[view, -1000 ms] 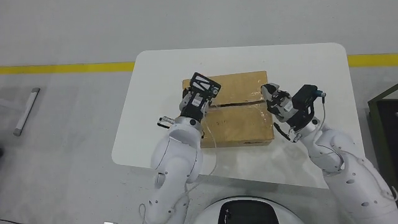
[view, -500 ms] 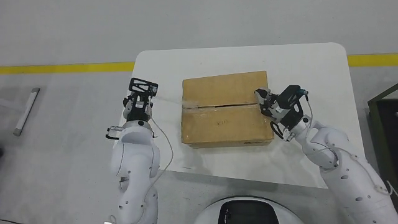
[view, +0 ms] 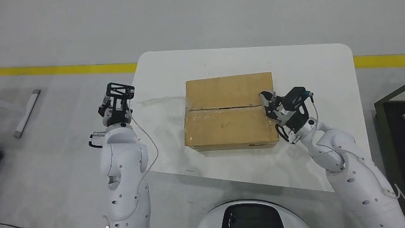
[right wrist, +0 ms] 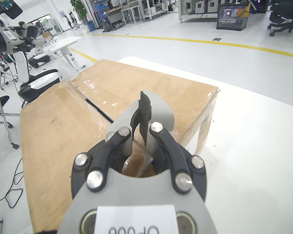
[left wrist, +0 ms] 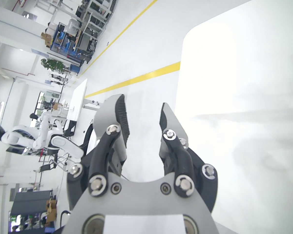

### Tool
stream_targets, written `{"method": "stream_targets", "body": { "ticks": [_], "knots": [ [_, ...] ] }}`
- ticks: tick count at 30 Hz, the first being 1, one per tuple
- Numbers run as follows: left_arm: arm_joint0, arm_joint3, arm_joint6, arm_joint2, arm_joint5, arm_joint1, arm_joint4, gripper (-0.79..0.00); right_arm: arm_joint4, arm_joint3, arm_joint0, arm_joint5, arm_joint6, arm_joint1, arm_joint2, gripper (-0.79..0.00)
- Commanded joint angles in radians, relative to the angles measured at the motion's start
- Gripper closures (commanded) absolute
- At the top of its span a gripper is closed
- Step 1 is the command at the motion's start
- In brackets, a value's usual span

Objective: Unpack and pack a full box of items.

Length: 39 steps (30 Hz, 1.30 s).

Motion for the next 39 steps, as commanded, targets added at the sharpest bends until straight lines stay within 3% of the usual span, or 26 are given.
{"method": "stream_targets", "body": {
  "ticks": [1, 6, 9, 13, 17, 22, 25, 32, 39],
  "knots": [
    [-0.001, 0.006, -0.014, -0.017, 0.021, 0.002, 0.009, -0.785, 0.003, 0.0, 0.0, 0.0, 0.002, 0.0, -0.001, 0.0],
    [-0.002, -0.008, -0.02, -0.042, 0.044, 0.005, 0.009, -0.785, 0.013, -0.009, -0.002, 0.002, -0.01, 0.0, 0.002, 0.0],
    [-0.001, -0.043, 0.014, -0.008, 0.028, 0.004, -0.024, -0.785, 0.041, -0.031, -0.016, 0.019, -0.066, 0.002, 0.039, 0.0],
    [0.009, -0.11, 0.062, 0.127, -0.032, -0.004, -0.084, -0.785, 0.067, -0.038, -0.053, 0.056, -0.106, 0.009, 0.116, 0.0],
    [-0.003, -0.127, 0.1, 0.318, -0.117, -0.014, -0.129, -0.785, 0.068, -0.004, -0.081, 0.067, -0.093, 0.016, 0.168, 0.0],
    [-0.053, -0.041, 0.119, 0.53, -0.198, -0.033, -0.192, -0.785, 0.061, 0.025, -0.102, 0.067, -0.097, 0.017, 0.169, 0.0],
    [-0.091, 0.037, 0.119, 0.616, -0.197, -0.044, -0.178, -0.785, 0.055, 0.026, -0.114, 0.069, -0.111, 0.016, 0.166, 0.0],
    [-0.17, 0.183, 0.056, 0.691, -0.207, -0.059, -0.109, -0.785, 0.046, 0.019, -0.132, 0.078, -0.124, 0.017, 0.17, 0.0],
    [-0.196, 0.238, 0.029, 0.7, -0.214, -0.065, -0.087, -0.785, 0.043, 0.01, -0.136, 0.081, -0.128, 0.017, 0.169, 0.0]
  ]
}}
